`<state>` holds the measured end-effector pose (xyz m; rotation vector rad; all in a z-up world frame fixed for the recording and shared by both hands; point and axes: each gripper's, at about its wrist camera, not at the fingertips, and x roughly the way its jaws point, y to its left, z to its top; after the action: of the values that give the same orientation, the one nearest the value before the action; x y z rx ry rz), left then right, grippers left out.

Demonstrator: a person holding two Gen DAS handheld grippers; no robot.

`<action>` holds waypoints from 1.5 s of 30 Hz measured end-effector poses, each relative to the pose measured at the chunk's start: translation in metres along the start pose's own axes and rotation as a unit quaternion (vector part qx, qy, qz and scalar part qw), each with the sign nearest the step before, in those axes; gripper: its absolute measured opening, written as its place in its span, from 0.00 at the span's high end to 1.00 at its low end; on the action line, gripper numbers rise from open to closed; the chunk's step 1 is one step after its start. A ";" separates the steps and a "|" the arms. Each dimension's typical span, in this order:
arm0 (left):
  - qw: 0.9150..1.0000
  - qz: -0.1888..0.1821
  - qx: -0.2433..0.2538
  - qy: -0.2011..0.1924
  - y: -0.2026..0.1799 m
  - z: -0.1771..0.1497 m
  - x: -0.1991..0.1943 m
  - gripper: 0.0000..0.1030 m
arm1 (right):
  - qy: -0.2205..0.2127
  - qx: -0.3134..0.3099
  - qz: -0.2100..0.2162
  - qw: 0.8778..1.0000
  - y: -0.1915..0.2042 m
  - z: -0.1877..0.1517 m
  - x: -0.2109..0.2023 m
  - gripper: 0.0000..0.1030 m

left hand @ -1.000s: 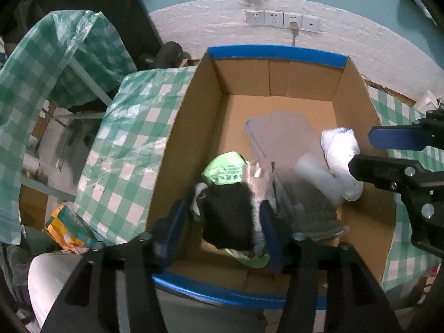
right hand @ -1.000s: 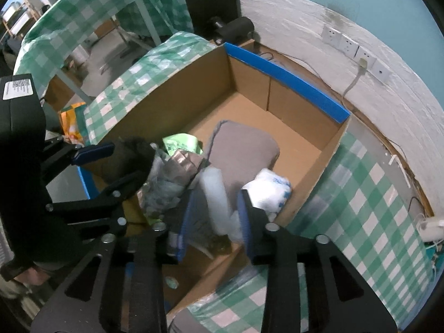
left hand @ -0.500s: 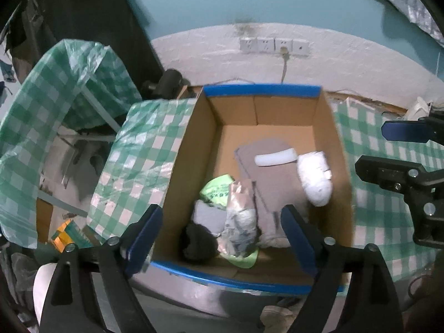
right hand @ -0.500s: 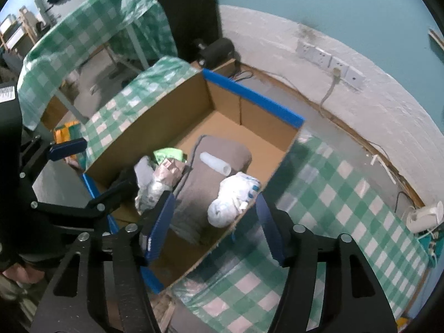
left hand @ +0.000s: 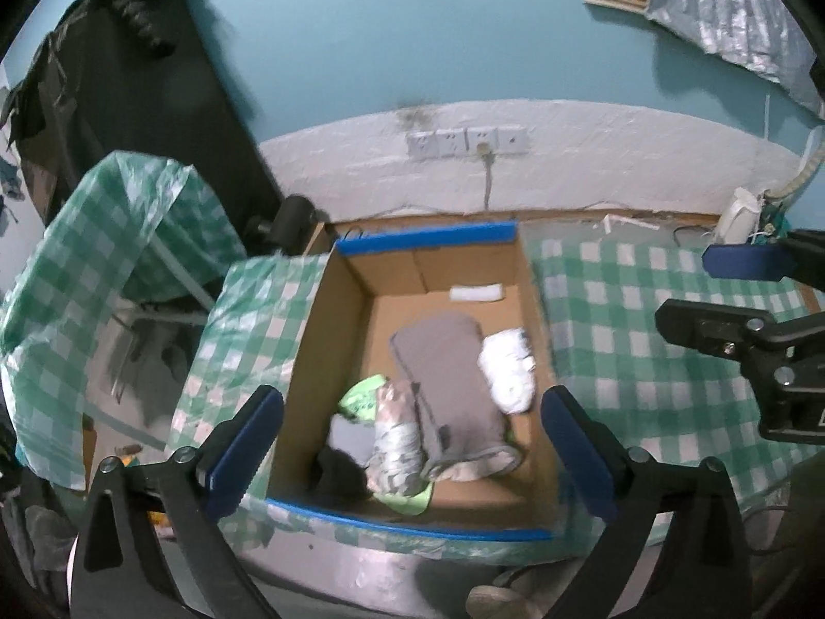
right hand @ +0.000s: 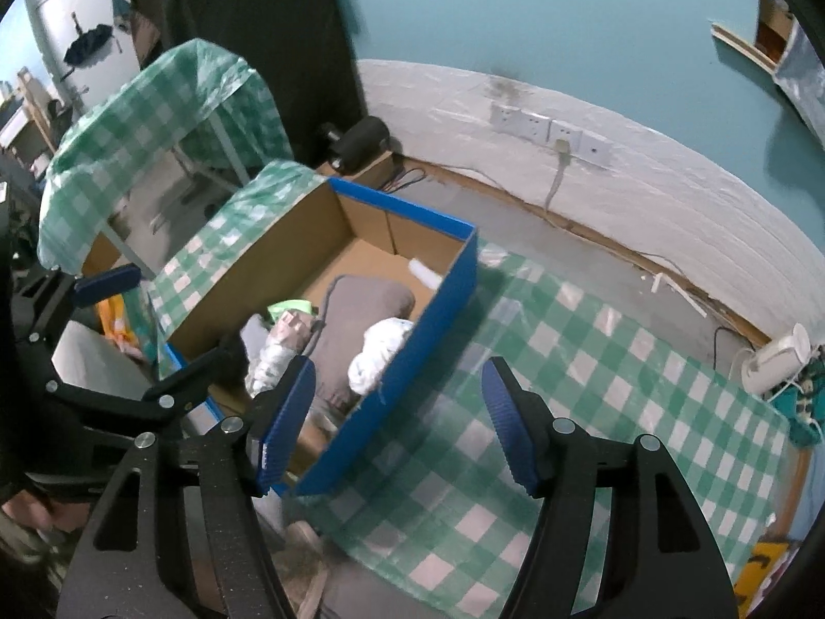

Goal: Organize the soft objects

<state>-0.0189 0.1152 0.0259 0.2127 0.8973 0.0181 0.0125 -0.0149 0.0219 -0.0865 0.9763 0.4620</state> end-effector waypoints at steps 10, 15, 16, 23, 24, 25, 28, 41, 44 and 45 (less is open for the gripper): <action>1.000 -0.013 0.013 0.006 -0.022 0.007 -0.009 0.01 | -0.035 0.013 -0.009 0.999 -0.018 -0.018 -0.033 0.35; 1.000 -0.011 0.020 0.007 -0.033 0.009 -0.007 0.01 | -0.041 0.022 -0.013 0.999 -0.028 -0.025 -0.039 0.35; 1.000 -0.014 0.021 0.008 -0.035 0.009 -0.006 0.01 | -0.042 0.024 -0.014 0.999 -0.030 -0.026 -0.040 0.35; 0.999 -0.014 0.032 0.007 -0.047 0.013 -0.009 0.01 | -0.045 0.036 -0.023 0.998 -0.044 -0.032 -0.044 0.35; 0.999 -0.014 0.032 0.008 -0.048 0.013 -0.009 0.01 | -0.044 0.038 -0.024 0.998 -0.045 -0.032 -0.043 0.35; 0.999 -0.014 0.032 0.009 -0.049 0.014 -0.008 0.01 | -0.042 0.040 -0.024 0.998 -0.047 -0.033 -0.043 0.35; 0.999 -0.014 0.034 0.011 -0.050 0.014 -0.008 0.01 | -0.041 0.042 -0.023 0.998 -0.050 -0.035 -0.043 0.35; 0.999 -0.016 0.035 0.013 -0.055 0.013 -0.007 0.01 | -0.046 0.046 -0.025 0.998 -0.055 -0.036 -0.047 0.35; 0.999 -0.016 0.036 0.014 -0.055 0.013 -0.007 0.01 | -0.045 0.047 -0.025 0.998 -0.056 -0.036 -0.047 0.35; 0.999 -0.017 0.036 0.014 -0.055 0.012 -0.007 0.01 | -0.046 0.047 -0.025 0.998 -0.056 -0.037 -0.047 0.35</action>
<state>-0.0178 0.0586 0.0280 0.2645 0.9296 -0.0423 -0.0151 -0.0909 0.0322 -0.0050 0.9029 0.3703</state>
